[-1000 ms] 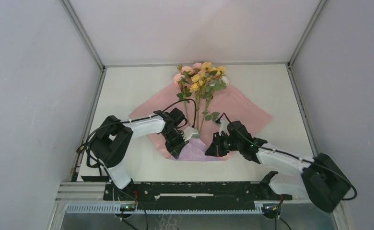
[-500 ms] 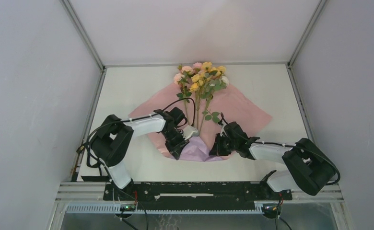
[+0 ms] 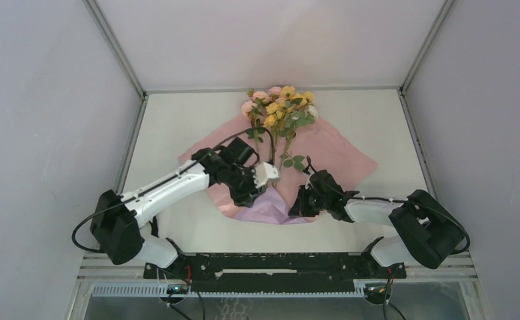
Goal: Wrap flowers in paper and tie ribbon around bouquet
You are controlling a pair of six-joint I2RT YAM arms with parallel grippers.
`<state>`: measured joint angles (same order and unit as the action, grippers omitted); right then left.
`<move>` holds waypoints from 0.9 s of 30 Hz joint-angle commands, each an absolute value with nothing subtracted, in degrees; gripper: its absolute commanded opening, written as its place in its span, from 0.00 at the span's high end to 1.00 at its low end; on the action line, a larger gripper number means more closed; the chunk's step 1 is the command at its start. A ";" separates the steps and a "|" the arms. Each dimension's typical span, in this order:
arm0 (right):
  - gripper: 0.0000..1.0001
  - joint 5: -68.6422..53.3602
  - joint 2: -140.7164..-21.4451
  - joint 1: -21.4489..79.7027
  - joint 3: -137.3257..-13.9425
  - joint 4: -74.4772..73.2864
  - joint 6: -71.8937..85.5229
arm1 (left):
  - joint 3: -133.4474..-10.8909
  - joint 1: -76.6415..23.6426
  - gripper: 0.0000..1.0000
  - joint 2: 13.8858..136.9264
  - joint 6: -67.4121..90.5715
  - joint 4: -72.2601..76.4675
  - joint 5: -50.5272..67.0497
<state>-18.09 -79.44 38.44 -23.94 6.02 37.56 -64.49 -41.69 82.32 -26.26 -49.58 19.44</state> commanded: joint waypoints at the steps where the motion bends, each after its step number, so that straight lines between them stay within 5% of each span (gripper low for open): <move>1: 0.90 -14.63 -81.86 38.36 -22.84 4.46 39.00 | -64.67 -50.85 0.53 85.69 -29.80 -51.37 24.49; 13: 0.89 -13.78 -81.98 37.58 -22.14 2.84 37.97 | -61.65 -51.68 0.64 99.84 -34.77 -45.49 4.94; 27: 0.89 -15.16 -78.91 35.24 -20.80 0.26 34.90 | -53.77 -48.01 0.68 95.52 -38.52 -50.97 5.49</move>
<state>-18.74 -79.05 35.81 -22.90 7.07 38.68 -57.28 -49.93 97.36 -36.45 -47.40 4.84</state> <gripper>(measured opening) 0.113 0.317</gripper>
